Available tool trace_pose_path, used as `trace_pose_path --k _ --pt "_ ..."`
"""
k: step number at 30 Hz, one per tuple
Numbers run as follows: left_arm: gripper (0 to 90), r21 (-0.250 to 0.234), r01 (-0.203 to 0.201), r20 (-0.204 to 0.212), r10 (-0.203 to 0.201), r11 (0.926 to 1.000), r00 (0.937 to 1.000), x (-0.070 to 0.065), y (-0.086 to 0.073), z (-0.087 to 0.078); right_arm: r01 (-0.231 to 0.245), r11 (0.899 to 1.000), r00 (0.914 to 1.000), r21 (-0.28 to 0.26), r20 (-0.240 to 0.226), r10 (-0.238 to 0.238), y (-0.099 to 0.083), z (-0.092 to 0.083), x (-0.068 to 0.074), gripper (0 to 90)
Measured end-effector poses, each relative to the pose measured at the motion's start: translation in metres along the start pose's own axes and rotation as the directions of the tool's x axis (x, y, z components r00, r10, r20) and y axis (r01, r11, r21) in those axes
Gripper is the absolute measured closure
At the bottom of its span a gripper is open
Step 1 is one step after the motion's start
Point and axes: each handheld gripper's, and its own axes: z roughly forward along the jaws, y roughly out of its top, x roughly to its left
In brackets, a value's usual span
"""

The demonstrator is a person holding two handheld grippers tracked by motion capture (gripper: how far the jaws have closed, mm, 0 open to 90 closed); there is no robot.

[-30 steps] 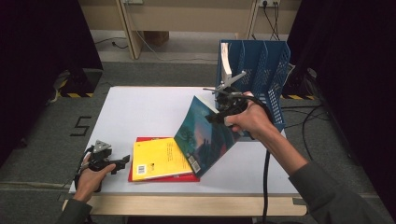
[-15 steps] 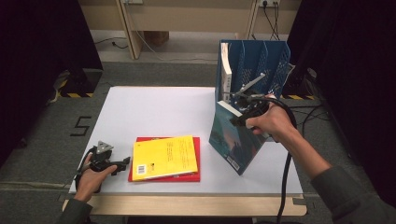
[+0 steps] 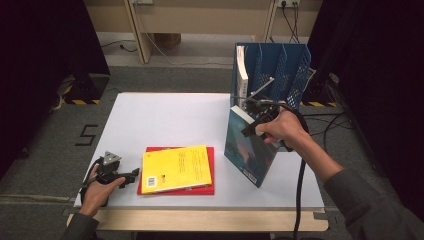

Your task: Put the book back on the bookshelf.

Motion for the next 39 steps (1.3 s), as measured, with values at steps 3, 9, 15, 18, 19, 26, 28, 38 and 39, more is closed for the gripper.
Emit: trace_pose_path --k 3,9,15,18,19,26,28,38,39 --pt "13.8 -0.002 0.001 -0.003 -0.001 1.0 1.0 0.0 0.0 0.0 0.006 1.0 1.0 0.02 0.003 -0.006 0.001 0.005 -0.001 69.6" --pt "13.6 -0.002 0.001 -0.003 -0.001 1.0 1.0 0.0 0.0 0.0 0.008 0.999 0.9999 0.047 0.008 -0.008 0.003 0.011 -0.004 71.0" --pt "13.6 -0.002 0.003 -0.001 -0.003 1.0 1.0 0.0 0.0 0.0 0.052 0.997 0.9978 0.049 0.039 -0.054 0.003 0.008 -0.004 73.5" --pt "13.6 -0.002 0.002 -0.001 -0.002 1.0 1.0 0.0 0.0 0.0 0.06 0.998 0.9973 0.031 0.04 -0.061 0.0 0.005 -0.003 73.9" --pt "13.5 -0.002 0.002 0.0 -0.002 1.0 1.0 0.0 0.0 0.0 0.06 0.998 0.9972 0.012 0.044 -0.061 -0.003 0.002 -0.003 74.0" --pt "13.4 -0.002 0.002 -0.004 -0.002 1.0 1.0 0.0 0.0 0.0 0.024 0.995 0.9979 -0.094 0.061 -0.018 -0.023 -0.021 -0.008 74.1" --pt "13.4 -0.001 0.001 -0.004 -0.001 1.0 1.0 0.0 0.0 0.0 0.013 0.993 0.997 -0.119 0.077 -0.004 -0.027 -0.031 -0.009 74.1" --pt "13.2 -0.003 0.003 -0.002 -0.003 1.0 1.0 0.0 0.0 0.001 0.009 0.993 0.9892 -0.12 0.147 0.009 -0.034 -0.074 -0.014 74.1" --pt "13.2 -0.003 0.003 -0.002 -0.003 1.0 1.0 0.0 0.0 0.001 0.004 0.993 0.9883 -0.118 0.152 0.014 -0.034 -0.078 -0.015 74.1"
